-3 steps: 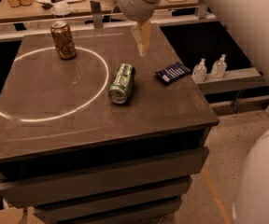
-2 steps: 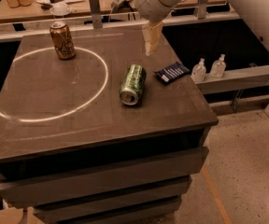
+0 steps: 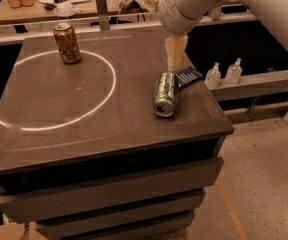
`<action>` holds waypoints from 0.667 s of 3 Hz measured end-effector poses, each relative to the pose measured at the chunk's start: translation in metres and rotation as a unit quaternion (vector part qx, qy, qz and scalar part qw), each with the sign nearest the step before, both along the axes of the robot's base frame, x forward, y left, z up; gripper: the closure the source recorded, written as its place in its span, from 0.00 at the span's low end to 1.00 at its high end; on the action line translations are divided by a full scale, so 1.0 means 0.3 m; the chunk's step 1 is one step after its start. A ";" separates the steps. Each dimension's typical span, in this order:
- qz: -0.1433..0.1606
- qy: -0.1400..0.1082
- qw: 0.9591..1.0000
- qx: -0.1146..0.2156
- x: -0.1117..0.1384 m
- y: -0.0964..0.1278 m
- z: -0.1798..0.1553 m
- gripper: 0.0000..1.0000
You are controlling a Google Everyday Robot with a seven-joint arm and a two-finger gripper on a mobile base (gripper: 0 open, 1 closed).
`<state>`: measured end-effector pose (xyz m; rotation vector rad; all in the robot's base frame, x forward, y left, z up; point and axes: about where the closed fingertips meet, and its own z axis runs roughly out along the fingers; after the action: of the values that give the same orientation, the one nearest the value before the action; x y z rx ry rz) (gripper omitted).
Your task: Knock green can over
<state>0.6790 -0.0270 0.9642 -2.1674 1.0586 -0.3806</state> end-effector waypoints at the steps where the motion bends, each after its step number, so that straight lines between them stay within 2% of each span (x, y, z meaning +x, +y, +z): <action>1: -0.018 0.065 0.997 -0.041 -0.058 -0.066 -0.114 0.00; 2: -0.024 0.090 0.993 -0.065 -0.081 -0.096 -0.146 0.00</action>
Offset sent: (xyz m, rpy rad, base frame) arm -0.0336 -0.0436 -0.0519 -0.1935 0.2426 -0.0703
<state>0.6547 -0.0560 0.9205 -2.3301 1.2179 -0.2870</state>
